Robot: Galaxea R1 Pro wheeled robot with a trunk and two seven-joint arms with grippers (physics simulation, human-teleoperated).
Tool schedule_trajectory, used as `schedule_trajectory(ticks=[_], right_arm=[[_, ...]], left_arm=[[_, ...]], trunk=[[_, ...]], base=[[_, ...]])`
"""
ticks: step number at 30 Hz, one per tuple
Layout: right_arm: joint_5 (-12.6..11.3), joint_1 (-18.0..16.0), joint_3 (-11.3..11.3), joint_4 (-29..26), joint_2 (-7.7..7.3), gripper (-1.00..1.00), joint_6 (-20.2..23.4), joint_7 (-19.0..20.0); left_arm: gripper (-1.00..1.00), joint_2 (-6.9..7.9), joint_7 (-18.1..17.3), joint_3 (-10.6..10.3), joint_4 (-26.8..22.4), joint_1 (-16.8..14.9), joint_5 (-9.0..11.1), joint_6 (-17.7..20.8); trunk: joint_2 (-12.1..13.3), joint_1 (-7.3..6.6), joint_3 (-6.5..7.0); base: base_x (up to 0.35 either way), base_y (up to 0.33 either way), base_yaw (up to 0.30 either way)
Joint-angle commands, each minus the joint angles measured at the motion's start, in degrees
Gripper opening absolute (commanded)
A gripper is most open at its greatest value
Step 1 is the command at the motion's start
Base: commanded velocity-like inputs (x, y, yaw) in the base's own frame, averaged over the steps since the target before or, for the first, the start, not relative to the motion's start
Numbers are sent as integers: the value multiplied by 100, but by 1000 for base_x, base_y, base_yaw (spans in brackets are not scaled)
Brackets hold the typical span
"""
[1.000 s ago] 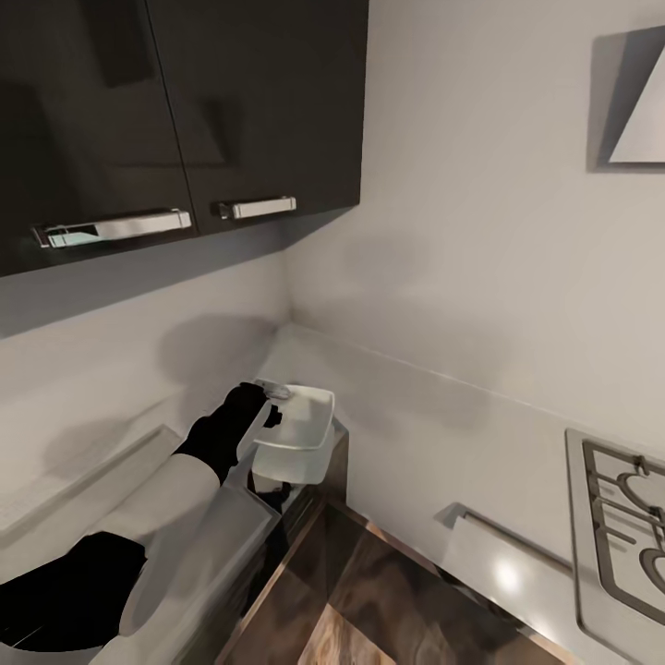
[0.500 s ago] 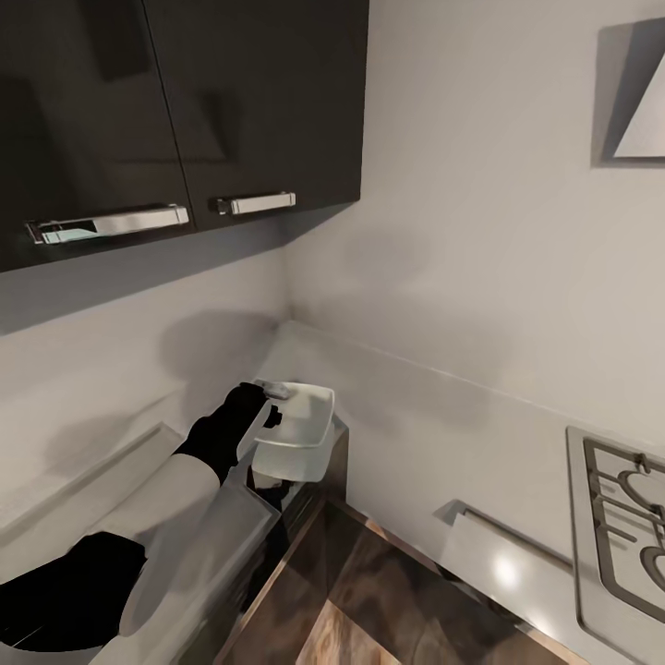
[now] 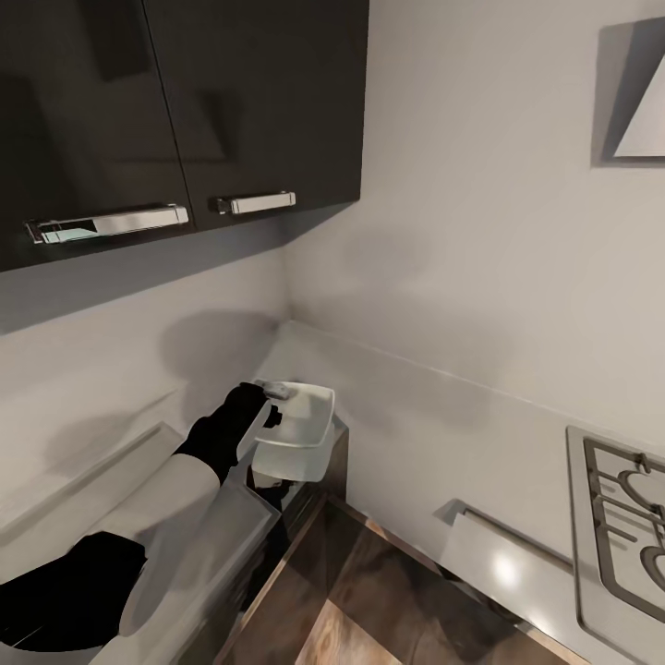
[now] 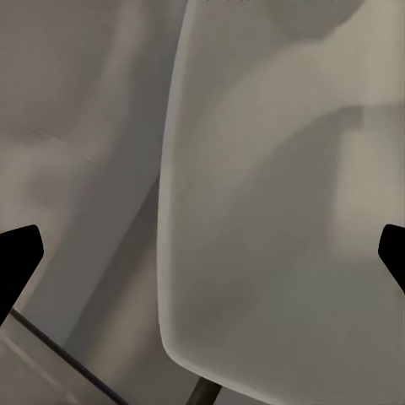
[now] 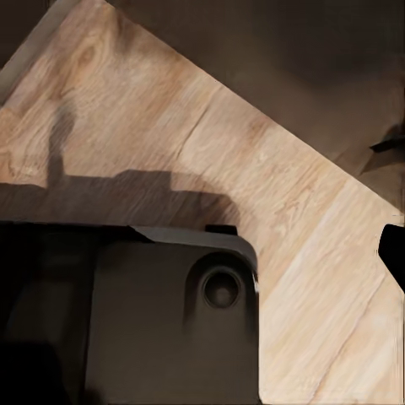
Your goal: In the kitchen, take the Vidalia onion out of the sink, dice it on the chopping board with the paring knife, put the diced onion into the bowl on the countertop, then place both the paring knife and the chopping board into the sink.
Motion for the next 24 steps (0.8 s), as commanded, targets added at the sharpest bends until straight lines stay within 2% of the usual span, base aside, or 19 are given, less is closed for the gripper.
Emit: schedule_trajectory(ticks=[1,7,24], right_arm=[[63,-3,-20,-107,4,100,-23,-37],[55,-1,-13,-434,10,100,-28,-31],[38,-1,-17,-456,23,100,-7,-33]], left_arm=[[100,3,41,-21,-6,-6,45,21],[100,3,41,-21,-12,-4,45,21],[100,3,41,-21,-5,-4,45,21]], trunk=[[-12,3,-12],[-12,3,-12],[-12,3,-22]], base=[[0,0,0],[0,0,0],[0,0,0]])
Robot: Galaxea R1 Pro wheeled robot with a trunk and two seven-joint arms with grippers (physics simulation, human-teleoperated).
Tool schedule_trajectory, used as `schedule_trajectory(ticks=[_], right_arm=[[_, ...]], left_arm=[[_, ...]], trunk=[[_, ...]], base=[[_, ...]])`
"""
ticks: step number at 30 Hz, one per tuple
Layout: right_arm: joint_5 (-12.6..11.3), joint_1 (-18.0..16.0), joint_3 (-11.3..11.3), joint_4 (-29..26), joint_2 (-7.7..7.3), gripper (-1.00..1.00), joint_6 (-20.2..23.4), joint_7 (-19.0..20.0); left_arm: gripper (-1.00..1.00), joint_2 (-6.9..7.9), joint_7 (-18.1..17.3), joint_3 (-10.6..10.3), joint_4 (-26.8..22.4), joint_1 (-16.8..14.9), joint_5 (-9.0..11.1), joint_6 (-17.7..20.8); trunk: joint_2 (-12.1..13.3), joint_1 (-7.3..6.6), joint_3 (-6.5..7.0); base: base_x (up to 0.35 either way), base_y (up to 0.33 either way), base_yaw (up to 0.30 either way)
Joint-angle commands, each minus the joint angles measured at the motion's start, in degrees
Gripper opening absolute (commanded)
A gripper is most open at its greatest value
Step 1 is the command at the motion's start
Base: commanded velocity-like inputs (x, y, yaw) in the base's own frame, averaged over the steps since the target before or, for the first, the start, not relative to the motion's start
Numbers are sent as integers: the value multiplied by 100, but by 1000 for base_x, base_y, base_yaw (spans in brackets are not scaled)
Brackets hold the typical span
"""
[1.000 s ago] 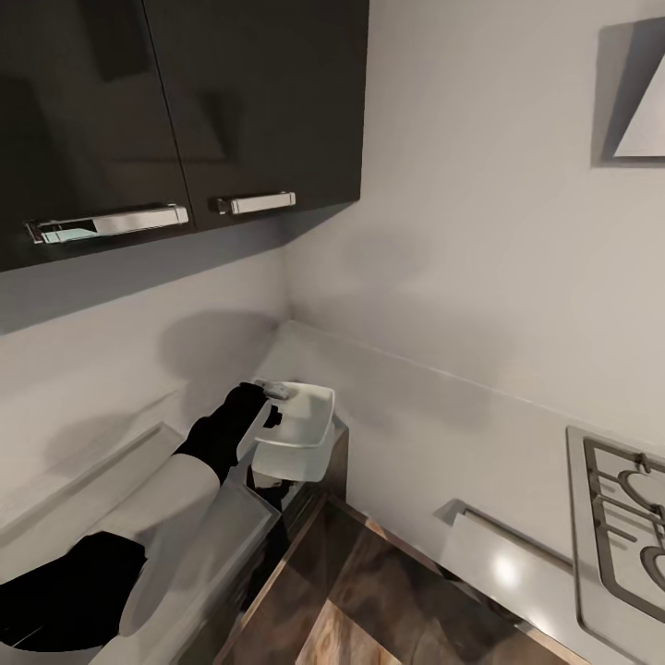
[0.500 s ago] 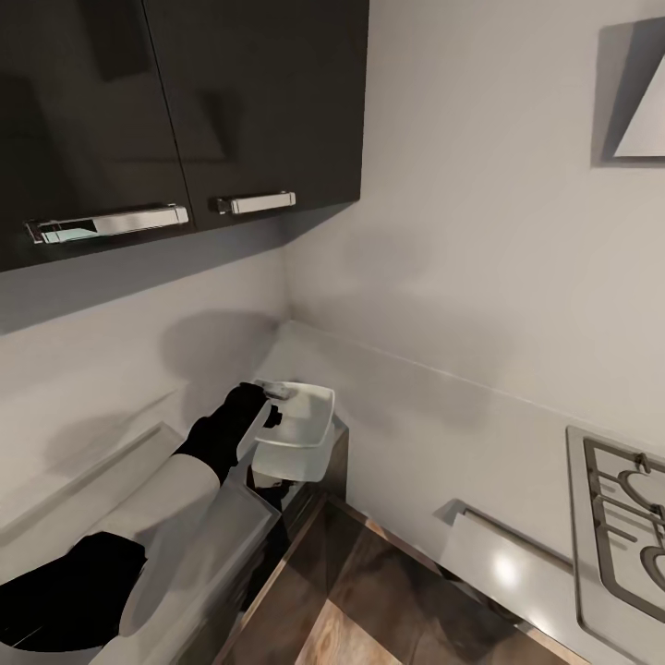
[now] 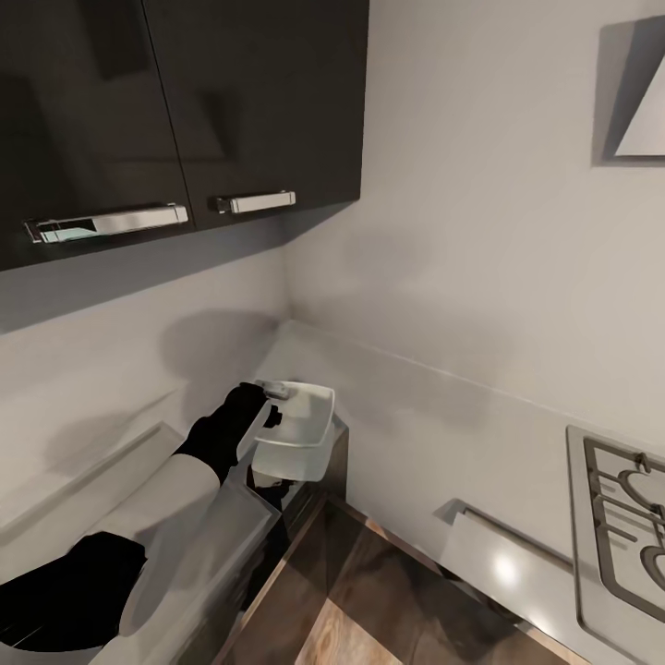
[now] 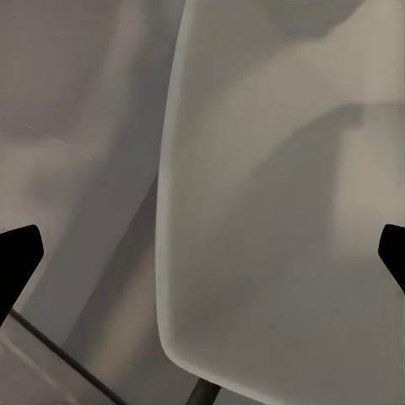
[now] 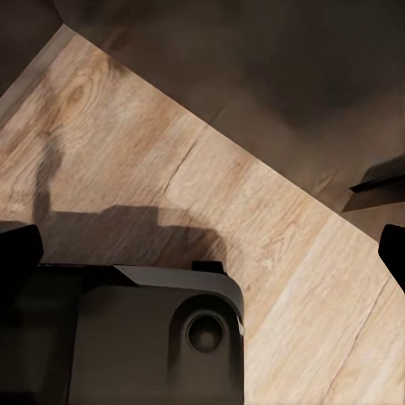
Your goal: In the kitchen, take the Vidalia onion out of the sink, dice it on the chopping board with the paring knife, put the diced onion into the bowl on the countertop, then place both the paring knife and the chopping board into the sink.
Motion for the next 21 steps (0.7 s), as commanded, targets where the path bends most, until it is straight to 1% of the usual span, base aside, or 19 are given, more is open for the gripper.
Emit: schedule_trajectory(ticks=[1,21], right_arm=[[61,-5,-26,3,3,100,-17,-32],[61,-5,-25,8,3,100,-11,-42]], left_arm=[[100,3,43,-21,-7,-6,45,21],[100,3,46,-21,-1,-7,45,21]], trunk=[[-12,3,-16],[-12,3,-121]], base=[[0,0,0],[0,0,0]])
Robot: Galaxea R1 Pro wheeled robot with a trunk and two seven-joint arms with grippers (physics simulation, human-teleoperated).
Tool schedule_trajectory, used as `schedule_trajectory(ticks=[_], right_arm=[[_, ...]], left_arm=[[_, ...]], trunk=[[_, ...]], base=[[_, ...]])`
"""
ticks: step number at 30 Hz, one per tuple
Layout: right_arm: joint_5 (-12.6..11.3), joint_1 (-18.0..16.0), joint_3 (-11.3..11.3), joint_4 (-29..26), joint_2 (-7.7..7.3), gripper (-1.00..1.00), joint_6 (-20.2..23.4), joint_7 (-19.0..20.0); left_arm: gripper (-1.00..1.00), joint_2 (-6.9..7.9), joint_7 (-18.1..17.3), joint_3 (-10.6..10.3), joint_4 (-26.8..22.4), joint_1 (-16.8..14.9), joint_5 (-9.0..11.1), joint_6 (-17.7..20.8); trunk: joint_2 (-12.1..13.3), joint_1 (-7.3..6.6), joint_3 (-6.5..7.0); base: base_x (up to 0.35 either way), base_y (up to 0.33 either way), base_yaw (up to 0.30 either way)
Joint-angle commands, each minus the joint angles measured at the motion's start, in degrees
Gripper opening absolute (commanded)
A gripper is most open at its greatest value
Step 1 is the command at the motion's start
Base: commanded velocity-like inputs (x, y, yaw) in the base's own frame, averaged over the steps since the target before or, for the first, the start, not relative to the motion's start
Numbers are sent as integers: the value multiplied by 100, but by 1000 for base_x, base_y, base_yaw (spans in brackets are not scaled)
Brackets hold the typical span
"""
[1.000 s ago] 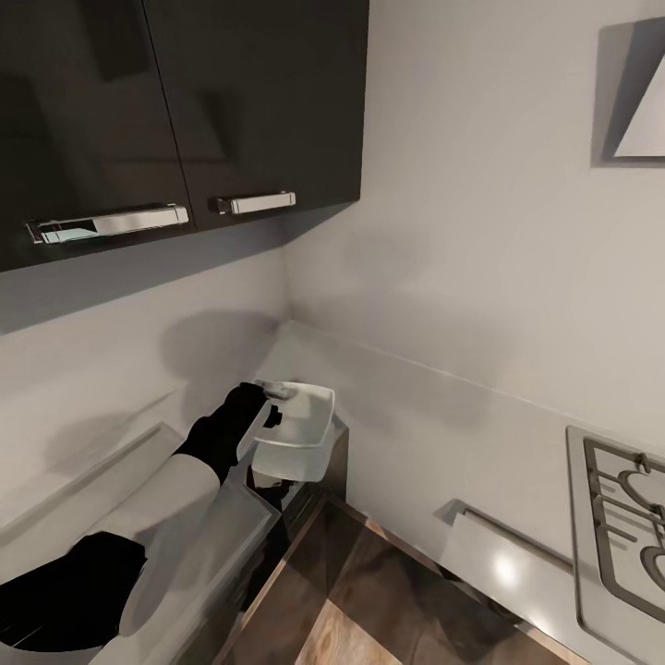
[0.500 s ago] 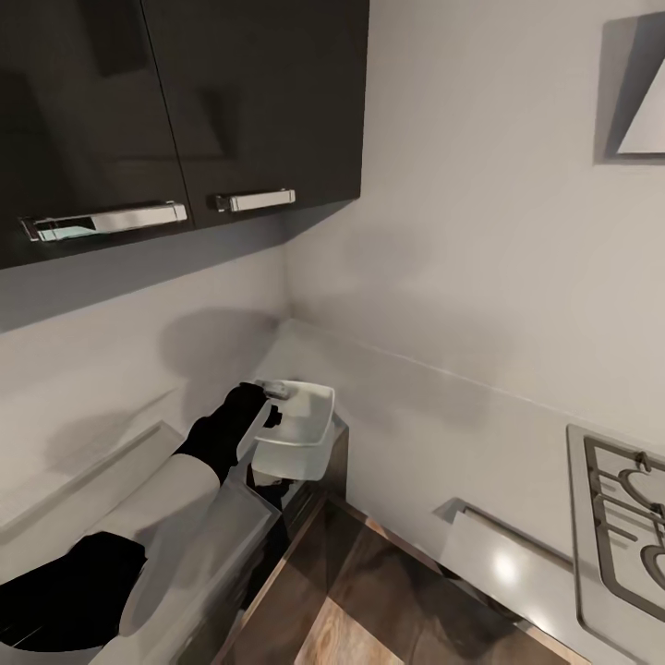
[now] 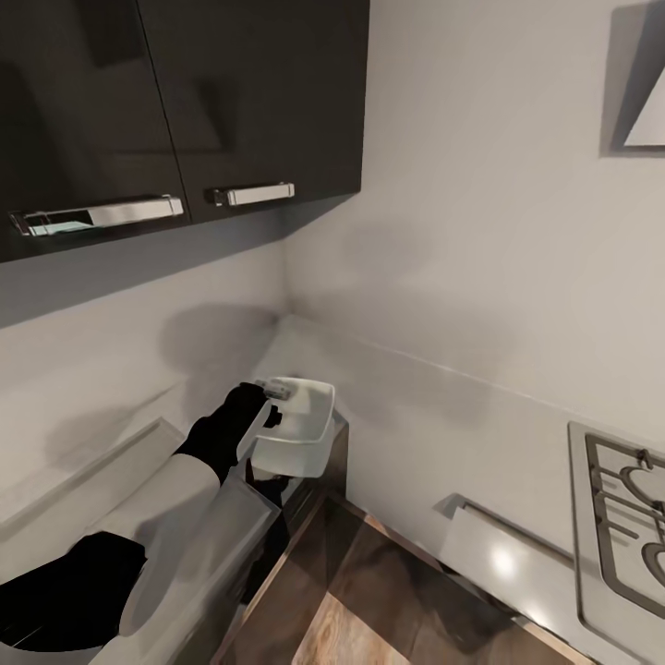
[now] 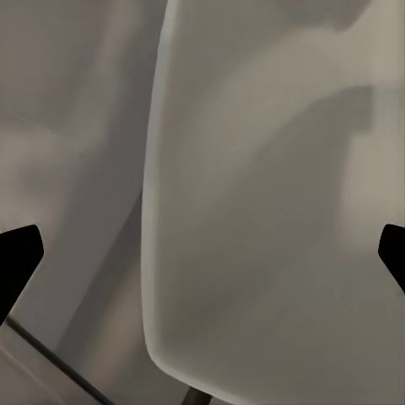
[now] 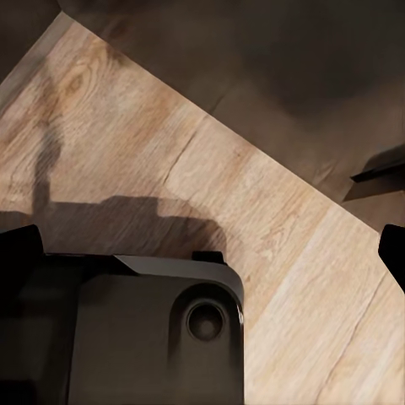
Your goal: In the kitchen, take the Vidalia onion out of the sink, dice it on the chopping board with the paring knife, put the diced onion into the bowl on the countertop, then place both the paring knife and the chopping board into the sink.
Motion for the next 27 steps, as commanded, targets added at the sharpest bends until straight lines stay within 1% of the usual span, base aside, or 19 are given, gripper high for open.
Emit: schedule_trajectory(ticks=[1,6,17,27], right_arm=[[61,-5,-27,4,3,100,-15,-35],[61,-5,-26,0,3,100,-15,-35],[61,-5,-31,2,3,100,-15,-35],[61,-5,-31,-1,3,100,-20,-36]], left_arm=[[100,3,40,-21,-1,-6,44,22],[100,3,36,-21,85,-5,44,15],[100,3,35,-21,107,-4,44,13],[100,3,35,-21,108,-5,44,13]], trunk=[[-12,3,-18],[-12,3,-46],[-12,3,-109],[-12,3,-121]], base=[[0,0,0],[0,0,0],[0,0,0],[0,0,0]])
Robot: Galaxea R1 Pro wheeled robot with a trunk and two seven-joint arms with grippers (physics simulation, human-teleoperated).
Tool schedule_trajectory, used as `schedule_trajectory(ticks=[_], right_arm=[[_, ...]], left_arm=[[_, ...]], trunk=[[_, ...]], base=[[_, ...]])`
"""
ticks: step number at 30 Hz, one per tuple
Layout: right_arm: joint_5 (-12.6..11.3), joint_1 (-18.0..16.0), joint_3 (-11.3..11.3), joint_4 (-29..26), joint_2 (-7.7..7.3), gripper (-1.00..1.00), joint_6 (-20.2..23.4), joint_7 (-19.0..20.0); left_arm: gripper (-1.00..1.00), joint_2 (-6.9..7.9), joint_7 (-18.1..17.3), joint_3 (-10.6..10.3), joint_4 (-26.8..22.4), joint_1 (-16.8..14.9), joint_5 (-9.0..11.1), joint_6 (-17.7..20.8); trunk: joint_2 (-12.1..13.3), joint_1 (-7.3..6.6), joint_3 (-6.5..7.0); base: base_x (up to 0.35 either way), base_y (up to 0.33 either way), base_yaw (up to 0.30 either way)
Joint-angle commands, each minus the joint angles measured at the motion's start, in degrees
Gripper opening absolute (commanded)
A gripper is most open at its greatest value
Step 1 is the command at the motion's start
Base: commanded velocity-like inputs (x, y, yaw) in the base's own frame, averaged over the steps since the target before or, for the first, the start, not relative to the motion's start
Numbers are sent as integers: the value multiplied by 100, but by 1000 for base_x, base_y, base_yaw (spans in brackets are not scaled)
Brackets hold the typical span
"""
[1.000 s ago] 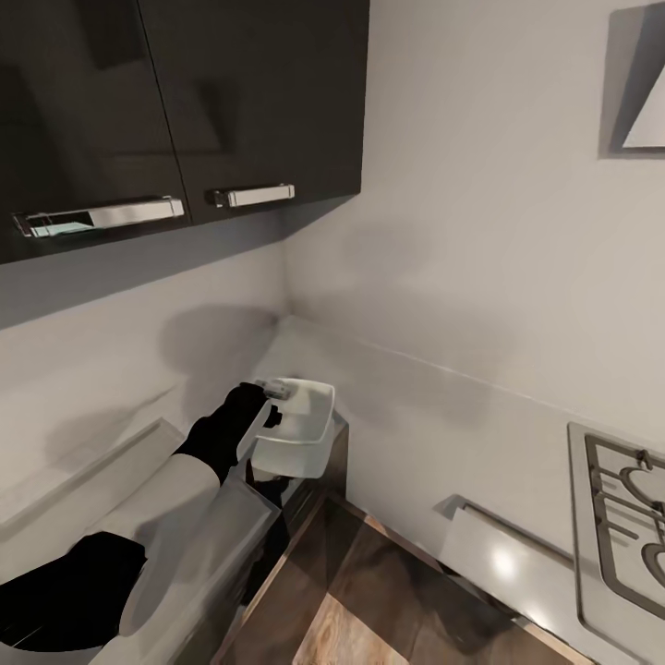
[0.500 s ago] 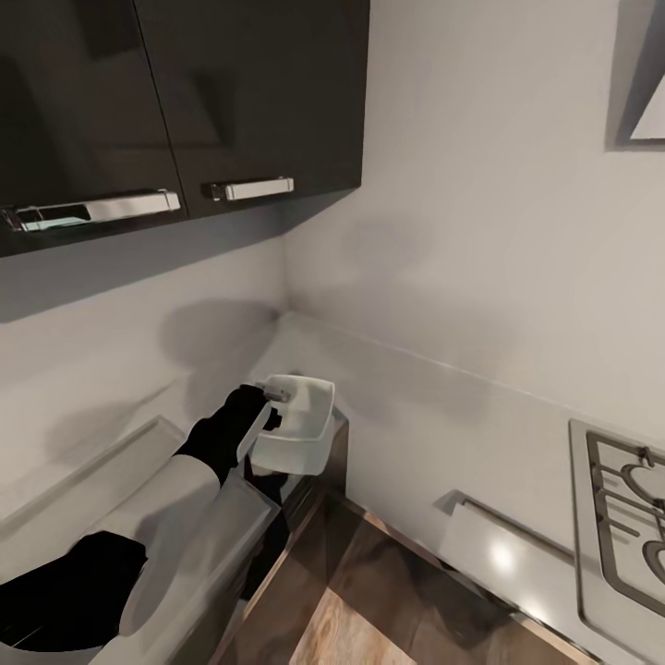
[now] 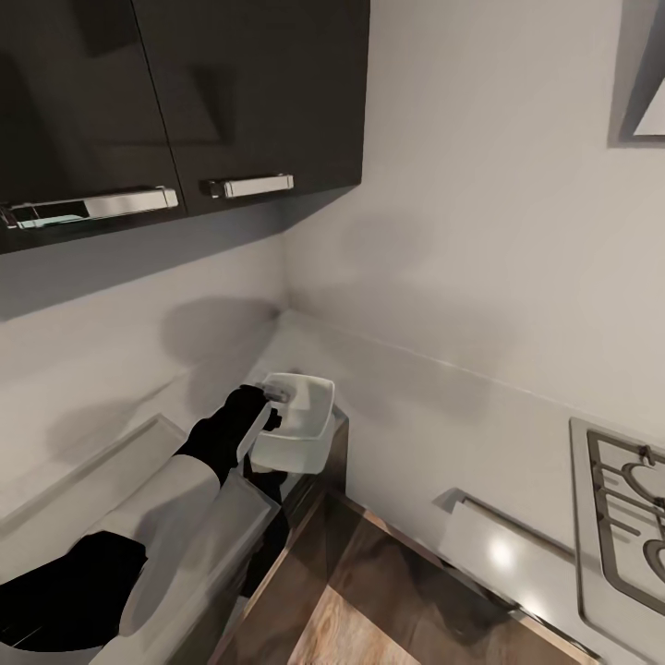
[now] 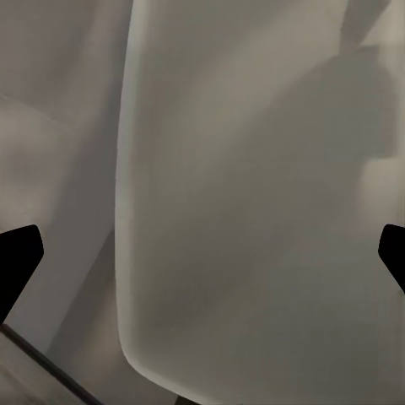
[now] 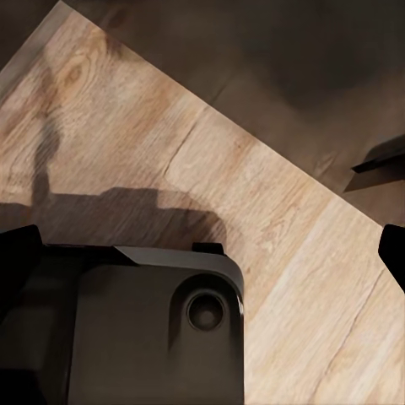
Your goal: In the kitchen, take the Vidalia onion out of the sink, dice it on the chopping board with the paring knife, put the diced onion into the bowl on the countertop, then place both the paring knife and the chopping board into the sink.
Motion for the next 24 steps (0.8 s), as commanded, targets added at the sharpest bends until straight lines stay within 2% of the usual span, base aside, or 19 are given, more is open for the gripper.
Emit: schedule_trajectory(ticks=[1,24], right_arm=[[61,-4,-26,5,3,100,-13,-35],[61,-4,-34,3,-5,100,-18,-30]], left_arm=[[100,3,41,-23,-4,-6,45,22],[100,3,32,-23,104,-5,45,9]], trunk=[[-12,3,-12],[-12,3,-12]], base=[[0,0,0],[0,0,0]])
